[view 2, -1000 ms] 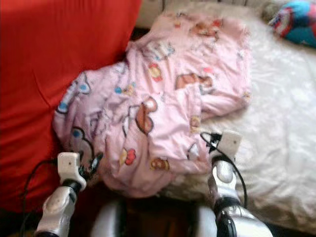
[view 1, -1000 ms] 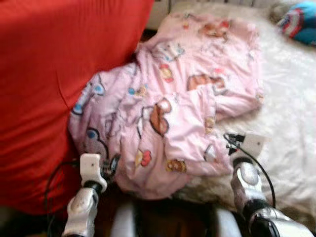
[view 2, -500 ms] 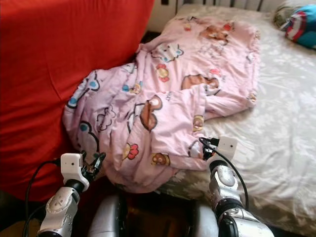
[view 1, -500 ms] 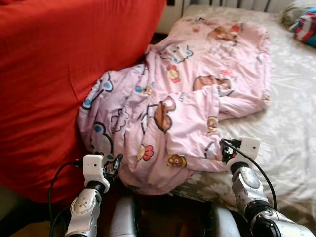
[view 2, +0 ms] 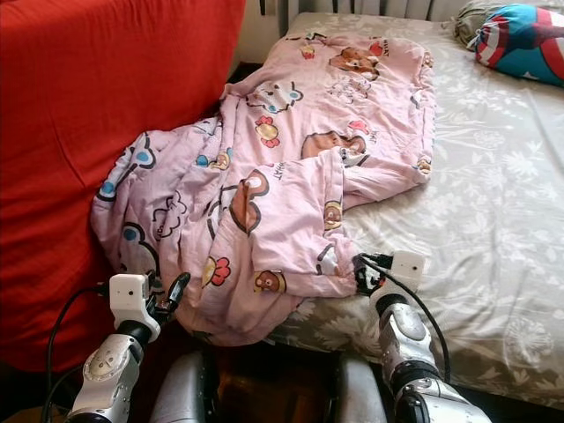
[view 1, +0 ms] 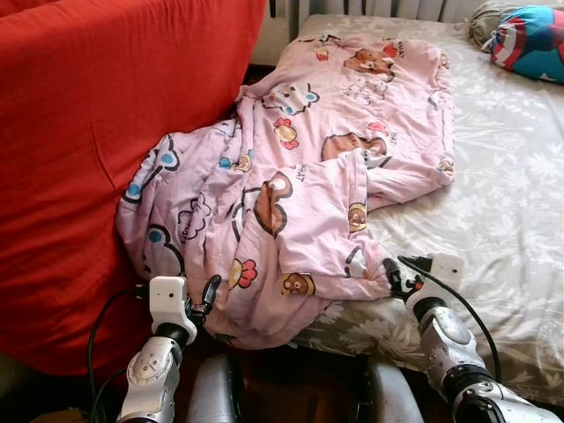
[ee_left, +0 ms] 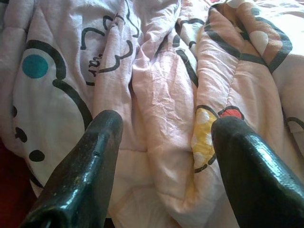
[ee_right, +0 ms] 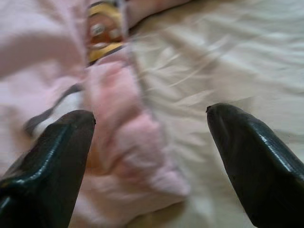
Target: Clean up the room
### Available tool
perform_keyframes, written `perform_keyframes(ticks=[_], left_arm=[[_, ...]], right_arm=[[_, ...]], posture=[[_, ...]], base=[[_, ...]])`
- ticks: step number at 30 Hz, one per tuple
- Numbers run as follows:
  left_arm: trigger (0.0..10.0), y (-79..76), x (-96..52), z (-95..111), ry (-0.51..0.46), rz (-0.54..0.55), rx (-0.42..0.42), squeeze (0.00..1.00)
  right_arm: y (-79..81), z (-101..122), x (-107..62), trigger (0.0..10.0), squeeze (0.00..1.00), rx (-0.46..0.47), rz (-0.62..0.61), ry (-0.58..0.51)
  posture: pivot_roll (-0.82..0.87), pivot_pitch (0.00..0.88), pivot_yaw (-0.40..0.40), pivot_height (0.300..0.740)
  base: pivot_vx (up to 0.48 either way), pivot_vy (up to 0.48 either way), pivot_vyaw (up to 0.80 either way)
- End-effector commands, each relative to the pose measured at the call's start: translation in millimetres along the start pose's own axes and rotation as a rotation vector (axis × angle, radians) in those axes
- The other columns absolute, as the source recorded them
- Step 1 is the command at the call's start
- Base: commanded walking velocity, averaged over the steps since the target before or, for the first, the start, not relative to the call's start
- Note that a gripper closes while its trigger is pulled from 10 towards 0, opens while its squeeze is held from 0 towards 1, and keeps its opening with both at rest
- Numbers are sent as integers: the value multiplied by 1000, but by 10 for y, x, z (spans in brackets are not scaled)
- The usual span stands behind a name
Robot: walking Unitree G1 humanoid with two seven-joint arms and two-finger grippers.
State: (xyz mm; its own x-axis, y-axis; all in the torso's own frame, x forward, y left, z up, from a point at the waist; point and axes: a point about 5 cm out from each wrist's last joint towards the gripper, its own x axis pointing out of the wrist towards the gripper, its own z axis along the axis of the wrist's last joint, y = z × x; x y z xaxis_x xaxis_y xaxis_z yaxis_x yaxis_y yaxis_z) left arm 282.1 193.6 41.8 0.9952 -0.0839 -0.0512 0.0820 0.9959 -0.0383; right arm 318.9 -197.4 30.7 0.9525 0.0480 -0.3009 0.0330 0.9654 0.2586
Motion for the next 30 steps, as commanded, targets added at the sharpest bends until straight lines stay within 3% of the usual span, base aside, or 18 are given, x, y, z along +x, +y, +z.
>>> perform_keyframes(ticks=[1,12,20,30], left_arm=[[10000,34,-25,-22,14,3,5,0],[10000,44,-34,-23,17,1,9,0],[10000,59,-81,-27,15,1,18,0],[10000,64,-120,-37,19,-6,30,0]], right_arm=[[28,-38,0,10000,0,14,23,24],[-10,-70,1,10000,0,18,6,88],[105,-117,20,10000,0,23,68,124],[127,-141,24,10000,0,17,60,147]], posture=[[174,144,30,571],[185,148,34,571],[211,162,37,571],[222,173,40,571]], base=[[0,0,0],[0,0,0],[0,0,0],[0,0,0]])
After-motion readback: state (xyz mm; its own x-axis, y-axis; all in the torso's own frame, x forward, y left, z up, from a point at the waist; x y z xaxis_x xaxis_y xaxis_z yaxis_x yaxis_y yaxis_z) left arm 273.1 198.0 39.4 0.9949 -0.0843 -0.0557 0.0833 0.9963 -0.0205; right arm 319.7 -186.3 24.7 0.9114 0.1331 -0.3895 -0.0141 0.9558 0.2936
